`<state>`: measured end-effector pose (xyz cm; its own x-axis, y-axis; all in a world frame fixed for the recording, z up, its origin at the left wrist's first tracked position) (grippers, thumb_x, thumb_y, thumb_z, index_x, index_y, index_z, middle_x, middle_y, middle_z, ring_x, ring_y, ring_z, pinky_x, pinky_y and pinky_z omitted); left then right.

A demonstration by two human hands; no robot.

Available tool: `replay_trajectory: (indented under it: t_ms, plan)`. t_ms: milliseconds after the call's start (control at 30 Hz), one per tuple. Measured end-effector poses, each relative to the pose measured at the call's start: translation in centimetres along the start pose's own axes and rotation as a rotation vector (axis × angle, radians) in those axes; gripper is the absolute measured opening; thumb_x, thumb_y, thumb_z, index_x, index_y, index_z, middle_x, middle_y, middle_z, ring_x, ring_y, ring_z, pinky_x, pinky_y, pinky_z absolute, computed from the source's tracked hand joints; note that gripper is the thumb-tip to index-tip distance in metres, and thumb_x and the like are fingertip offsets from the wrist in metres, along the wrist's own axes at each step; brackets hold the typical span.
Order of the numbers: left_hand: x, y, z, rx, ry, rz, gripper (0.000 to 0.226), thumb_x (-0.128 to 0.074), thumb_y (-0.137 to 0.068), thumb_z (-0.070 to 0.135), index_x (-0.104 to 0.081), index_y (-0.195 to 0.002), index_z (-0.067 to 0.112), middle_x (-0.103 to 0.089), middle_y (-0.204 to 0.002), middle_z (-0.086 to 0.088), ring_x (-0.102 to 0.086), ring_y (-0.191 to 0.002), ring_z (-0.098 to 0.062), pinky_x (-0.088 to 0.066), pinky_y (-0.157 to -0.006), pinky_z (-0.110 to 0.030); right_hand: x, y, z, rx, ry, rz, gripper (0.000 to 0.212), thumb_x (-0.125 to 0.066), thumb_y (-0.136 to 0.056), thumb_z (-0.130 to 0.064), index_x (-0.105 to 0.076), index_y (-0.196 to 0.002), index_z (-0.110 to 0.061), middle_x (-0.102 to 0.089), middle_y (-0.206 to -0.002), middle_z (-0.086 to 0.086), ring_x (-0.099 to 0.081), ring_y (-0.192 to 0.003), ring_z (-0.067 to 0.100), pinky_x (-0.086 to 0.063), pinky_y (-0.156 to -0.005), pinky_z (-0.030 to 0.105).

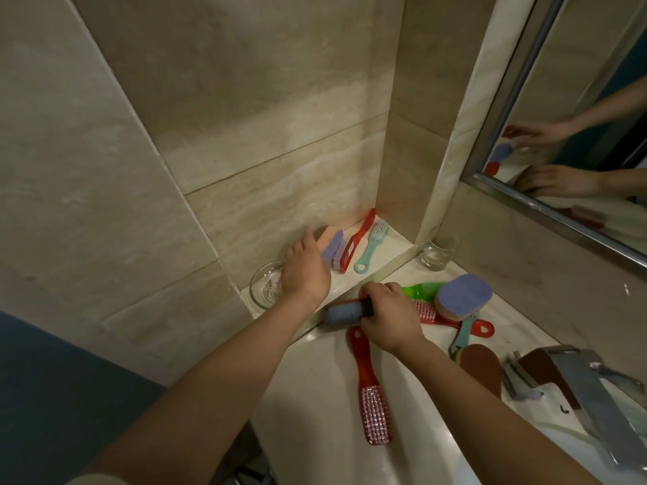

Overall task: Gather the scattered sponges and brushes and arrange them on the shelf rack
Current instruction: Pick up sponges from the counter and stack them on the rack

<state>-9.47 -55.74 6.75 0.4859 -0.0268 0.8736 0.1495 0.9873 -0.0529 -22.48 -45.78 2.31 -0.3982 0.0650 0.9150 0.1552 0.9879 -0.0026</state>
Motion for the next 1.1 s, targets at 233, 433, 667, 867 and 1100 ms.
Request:
replay_trajectory:
  t_ms: [233,433,667,867,1100]
  plan:
    - [3.7,2.4,1.5,-0.070,0.113,0.173,0.062,-0.048,-0.096,0.012,-0.018,-0.150,0.009,-0.035,-0.145,-0.014,-0.033,-0.132,-0.028,-0.043,-0.097,-0.037,3.3,2.3,1.4,-0.258,-0.377,0.117,0.038,-0.064,-0.081,-0.034,-0.059,-0.112,-0.012,-0.055,-0.107,0.007,-0.057,-0.090,0.020,-0.052,-0.075,0.036]
    - [4.8,5.8,3.8,-0.169,0.377,0.099,0.053,-0.041,-0.100,0.022,-0.020,-0.149,0.015,-0.029,-0.146,-0.010,-0.057,-0.110,-0.028,-0.051,-0.079,-0.037,6.4,5.5,1.6,-0.458,-0.759,0.311,0.024,-0.057,-0.088,-0.030,-0.055,-0.105,-0.013,-0.061,-0.101,0.008,-0.059,-0.087,0.019,-0.052,-0.070,0.034]
    - [4.2,10.7,9.2,-0.228,0.571,-0.048,0.050,-0.044,-0.099,0.028,-0.029,-0.146,0.015,-0.029,-0.147,-0.009,-0.050,-0.121,-0.027,-0.037,-0.091,-0.027,11.3,11.4,3.2,-0.573,-0.910,0.583,0.020,-0.058,-0.090,-0.038,-0.051,-0.099,-0.022,-0.062,-0.091,0.000,-0.063,-0.086,0.021,-0.055,-0.078,0.048]
    - [2.9,15.4,14.8,-0.276,0.701,-0.192,0.056,-0.054,-0.093,0.026,-0.034,-0.144,0.014,-0.039,-0.135,-0.009,-0.052,-0.102,-0.015,-0.038,-0.085,-0.022,15.0,17.5,5.7,-0.569,-1.014,0.726,0.021,-0.063,-0.090,-0.036,-0.058,-0.104,-0.021,-0.066,-0.098,0.001,-0.067,-0.087,0.017,-0.058,-0.074,0.039]
    - [1.1,21.6,22.4,-0.314,0.819,-0.408,0.066,-0.061,-0.083,0.015,-0.039,-0.145,0.008,-0.051,-0.139,-0.007,-0.051,-0.124,-0.021,-0.045,-0.100,-0.035,19.9,25.2,8.2,-0.556,-1.210,0.789,0.025,-0.046,-0.099,-0.036,-0.058,-0.120,-0.028,-0.065,-0.109,0.000,-0.066,-0.095,0.019,-0.060,-0.068,0.042]
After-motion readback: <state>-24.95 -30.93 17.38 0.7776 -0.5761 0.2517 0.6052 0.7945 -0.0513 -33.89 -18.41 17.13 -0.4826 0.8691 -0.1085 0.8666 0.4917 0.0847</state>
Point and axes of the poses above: each hand's wrist, its own y-axis away from the middle knuckle, its own x-axis out of the back of the hand, z = x × y, the point moved 6 cm from there along -y, towards the middle knuckle
